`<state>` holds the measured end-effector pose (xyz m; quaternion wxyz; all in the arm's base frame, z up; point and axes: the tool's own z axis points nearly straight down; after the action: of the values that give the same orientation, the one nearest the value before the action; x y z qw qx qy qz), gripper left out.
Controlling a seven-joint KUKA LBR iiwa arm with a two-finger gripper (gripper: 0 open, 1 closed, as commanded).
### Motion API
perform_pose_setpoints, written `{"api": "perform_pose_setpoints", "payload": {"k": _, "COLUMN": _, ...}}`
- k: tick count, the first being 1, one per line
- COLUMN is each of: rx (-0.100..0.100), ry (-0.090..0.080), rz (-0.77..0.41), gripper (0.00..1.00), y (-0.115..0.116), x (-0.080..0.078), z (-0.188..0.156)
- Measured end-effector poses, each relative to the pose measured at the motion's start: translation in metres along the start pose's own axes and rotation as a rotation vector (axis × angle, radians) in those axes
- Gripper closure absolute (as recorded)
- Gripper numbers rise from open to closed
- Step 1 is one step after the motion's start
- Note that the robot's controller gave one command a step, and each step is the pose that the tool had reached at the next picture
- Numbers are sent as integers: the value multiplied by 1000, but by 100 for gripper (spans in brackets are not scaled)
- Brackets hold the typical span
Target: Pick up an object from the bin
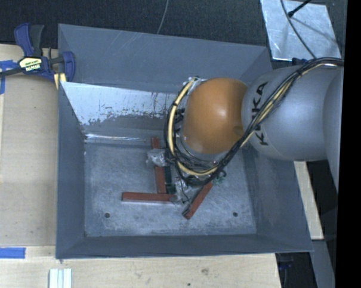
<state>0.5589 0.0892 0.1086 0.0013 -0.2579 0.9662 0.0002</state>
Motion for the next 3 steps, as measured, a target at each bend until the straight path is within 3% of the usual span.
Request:
{"api": "perform_pose_setpoints", "payload": {"k": 1, "rx": 1, "ry": -2, "rz": 159, "gripper": 0, "y": -14, "x": 6, "z": 9}}
{"api": "perform_pose_setpoints", "payload": {"k": 2, "rx": 1, "ry": -4, "rz": 221, "gripper": 0, "y": -21, "x": -5, "z": 16}}
{"api": "perform_pose_setpoints", "payload": {"k": 3, "rx": 6, "ry": -10, "rz": -226, "gripper": 100, "y": 14, "x": -9, "z": 34}}
